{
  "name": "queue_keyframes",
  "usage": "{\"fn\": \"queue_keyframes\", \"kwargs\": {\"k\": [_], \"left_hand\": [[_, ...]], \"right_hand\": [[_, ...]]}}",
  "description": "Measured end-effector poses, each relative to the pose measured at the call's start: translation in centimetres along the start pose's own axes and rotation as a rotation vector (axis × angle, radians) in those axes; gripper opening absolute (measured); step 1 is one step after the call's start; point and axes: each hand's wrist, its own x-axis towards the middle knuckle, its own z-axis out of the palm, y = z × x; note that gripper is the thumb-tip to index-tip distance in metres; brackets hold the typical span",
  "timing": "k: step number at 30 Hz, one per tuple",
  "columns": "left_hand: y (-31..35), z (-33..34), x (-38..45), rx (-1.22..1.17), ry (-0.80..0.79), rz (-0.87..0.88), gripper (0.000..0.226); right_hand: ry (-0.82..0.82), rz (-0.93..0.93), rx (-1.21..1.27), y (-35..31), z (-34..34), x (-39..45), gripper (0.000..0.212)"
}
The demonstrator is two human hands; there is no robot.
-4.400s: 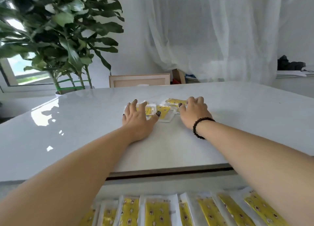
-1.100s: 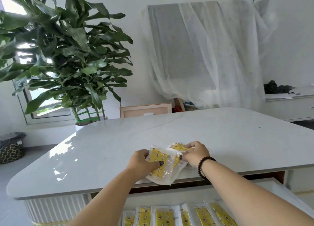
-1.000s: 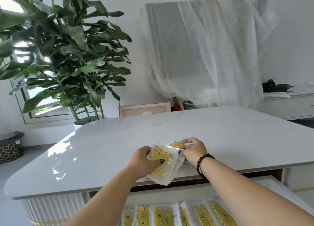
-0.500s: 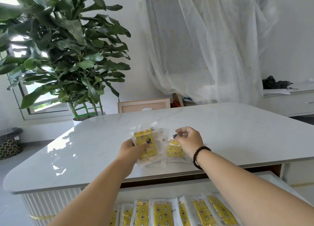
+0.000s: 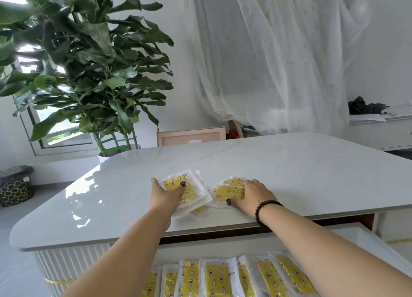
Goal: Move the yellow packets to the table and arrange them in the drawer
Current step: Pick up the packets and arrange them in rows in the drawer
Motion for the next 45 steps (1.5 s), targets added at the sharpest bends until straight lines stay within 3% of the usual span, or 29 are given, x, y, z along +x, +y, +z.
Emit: {"fn": "queue_keyframes", "kwargs": {"k": [5,9,11,14,17,19,25,30,31,34,39,45], "left_hand": [[-0.1,0.1,-0.1,0.036,0.004,0.013,0.092],[-0.2,0.1,-0.8,0.121,0.014,0.067,0.09],[-0.4,0.1,-0.9,0.168,-0.001,0.101,0.087],[-0.9,0.1,-0.6,0.186,-0.046,0.118,0.071],[-1.3,0.0,-0.3,0.152,-0.079,0.102,0.041],[-1.5,0.1,-0.1,0.168,-0.103,0.09,0.033],[-1.6,0.1,-0.1,0.169,-0.109,0.064,0.033],[-1.6,-0.2,0.0,0.167,-0.134,0.023,0.027],[-1.5,-0.2,0.1,0.168,-0.139,0.023,0.027],[-1.5,-0.1,0.1,0.176,-0.149,0.021,0.027],[-1.4,0.2,-0.1,0.178,-0.164,0.043,0.027],[-1.4,0.2,-0.2,0.19,-0.168,0.035,0.026]], "right_hand": [[0.084,0.078,0.285,0.0,-0.4,0.3,0.052],[0.154,0.21,0.8,-0.2,-1.7,1.4,0.029],[0.216,0.278,0.926,-0.3,-2.0,2.2,0.02],[0.216,0.349,0.832,0.0,-1.3,3.4,0.023],[0.13,0.397,0.386,0.2,0.3,3.6,0.032],[0.139,0.397,0.271,-0.1,0.7,3.6,0.038],[0.197,0.371,0.33,-0.7,0.8,3.1,0.034],[0.285,0.292,0.448,-0.3,1.3,2.6,0.005],[0.282,0.301,0.448,-0.4,1.2,2.6,0.005],[0.207,0.365,0.323,-0.8,1.0,2.2,0.034],[0.186,0.412,0.167,-0.6,0.8,1.8,0.019],[0.306,0.374,0.368,0.2,0.7,1.9,0.015]]}}
